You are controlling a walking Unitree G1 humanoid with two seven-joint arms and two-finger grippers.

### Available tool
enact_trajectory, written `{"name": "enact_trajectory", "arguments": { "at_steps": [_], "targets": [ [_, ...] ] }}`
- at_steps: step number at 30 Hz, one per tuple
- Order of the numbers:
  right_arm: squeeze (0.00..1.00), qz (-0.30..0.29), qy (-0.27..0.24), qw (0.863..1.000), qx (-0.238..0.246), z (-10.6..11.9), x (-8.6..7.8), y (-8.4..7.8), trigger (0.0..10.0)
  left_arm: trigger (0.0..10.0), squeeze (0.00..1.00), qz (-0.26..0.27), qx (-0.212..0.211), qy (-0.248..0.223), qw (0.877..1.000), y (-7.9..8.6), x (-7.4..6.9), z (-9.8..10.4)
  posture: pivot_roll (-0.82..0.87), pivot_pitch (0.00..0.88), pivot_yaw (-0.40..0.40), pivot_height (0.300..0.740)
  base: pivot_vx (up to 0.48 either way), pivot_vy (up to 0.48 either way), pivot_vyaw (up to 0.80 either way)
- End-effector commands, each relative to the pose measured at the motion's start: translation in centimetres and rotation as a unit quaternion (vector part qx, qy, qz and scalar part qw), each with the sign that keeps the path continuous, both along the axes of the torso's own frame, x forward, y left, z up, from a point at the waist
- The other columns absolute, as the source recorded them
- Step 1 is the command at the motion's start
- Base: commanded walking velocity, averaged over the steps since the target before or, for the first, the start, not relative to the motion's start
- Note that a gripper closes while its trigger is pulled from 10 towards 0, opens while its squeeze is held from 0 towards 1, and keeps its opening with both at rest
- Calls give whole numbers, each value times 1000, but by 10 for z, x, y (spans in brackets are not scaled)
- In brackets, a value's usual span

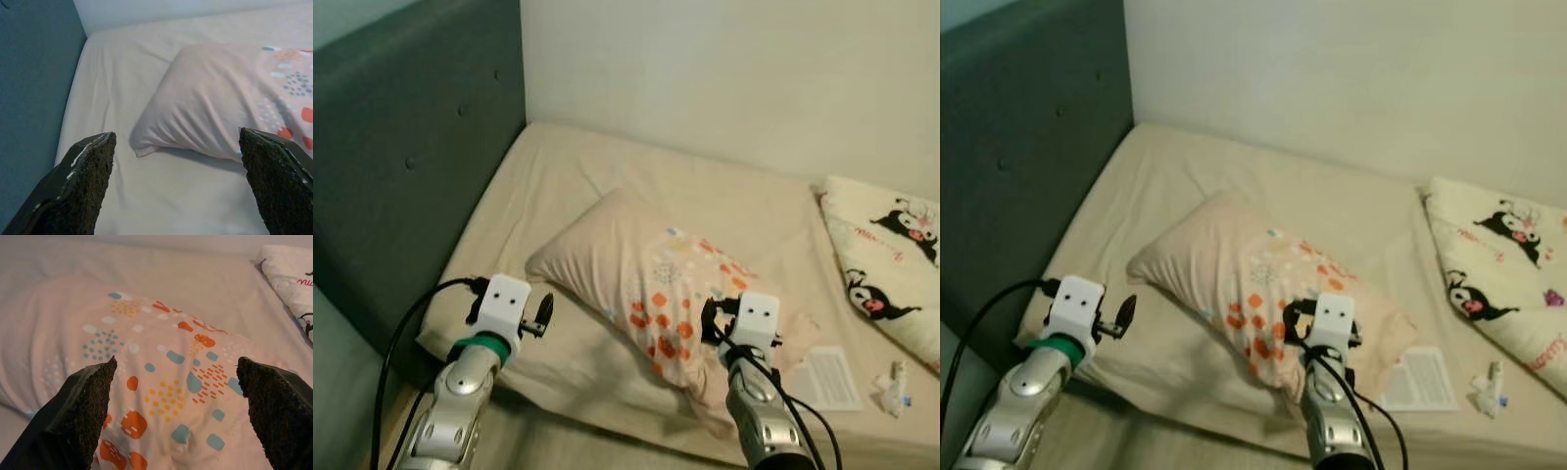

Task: Clean up the room

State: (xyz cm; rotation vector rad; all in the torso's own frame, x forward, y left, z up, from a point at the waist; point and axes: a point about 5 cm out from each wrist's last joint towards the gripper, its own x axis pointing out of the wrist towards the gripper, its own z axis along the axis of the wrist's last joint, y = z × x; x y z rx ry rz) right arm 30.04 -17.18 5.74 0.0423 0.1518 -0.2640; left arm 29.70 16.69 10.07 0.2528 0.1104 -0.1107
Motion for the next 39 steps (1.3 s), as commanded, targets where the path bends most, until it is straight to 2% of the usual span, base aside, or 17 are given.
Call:
{"name": "enact_trajectory", "arguments": {
  "at_steps": [1, 4, 6, 11, 12, 18, 21, 24, 26, 34, 39],
  "targets": [
    [0, -21, 3, 1000, 2, -3, -8, -9, 10000, 10000, 0, -5, -3, 13, 1000, -4, 0, -7, 95, 31, -11, 740, 0, 0, 0],
    [0, -28, 1, 1000, 4, -4, -13, -11, 10000, 10000, 0, -8, -5, 14, 1000, -8, 1, -8, 88, 29, 0, 740, 0, 0, 0],
    [0, -33, 2, 999, 4, -6, -17, -14, 10000, 10000, 0, -17, -3, 11, 1000, -13, 3, -7, 67, 25, 52, 740, 0, 0, 0],
    [0, -44, 0, 999, 4, -6, -20, -18, 10000, 10000, 0, -30, -1, 9, 1000, -17, 5, -6, 67, 25, 52, 740, 0, 0, 0],
    [0, -50, -2, 999, 4, -6, -21, -20, 10000, 10000, 0, -34, 1, 9, 999, -19, 7, -6, 51, 25, 84, 740, 0, 0, 0],
    [0, -67, -6, 998, 4, -4, -23, -23, 10000, 10000, 0, -39, 1, 9, 999, -21, 10, -8, 31, 25, 105, 740, 0, 0, 0],
    [0, -57, -1, 998, 2, -4, -25, -21, 10000, 10000, 0, -24, -12, 9, 1000, -20, 6, -11, 42, 22, 70, 740, 0, 0, -800],
    [0, -55, 0, 998, 2, -4, -25, -20, 10000, 10000, 0, -21, -15, 8, 1000, -20, 5, -11, 42, 22, 70, 740, 0, 0, -800],
    [0, -42, 6, 999, 2, -5, -22, -17, 10000, 10000, 0, -10, -18, 4, 1000, -17, 2, -11, 61, 17, 39, 740, 0, 0, 0],
    [0, 18, 31, 999, 6, -9, -11, -3, 10000, 10000, 0, 18, -22, -9, 1000, -7, -1, -8, 73, 14, 25, 740, 0, 0, -200],
    [0, 21, 28, 999, 12, -7, -9, 0, 10000, 10000, 0, 23, -33, -10, 999, -6, -3, -7, 88, 2, 7, 740, 96, 0, 0]
  ]
}}
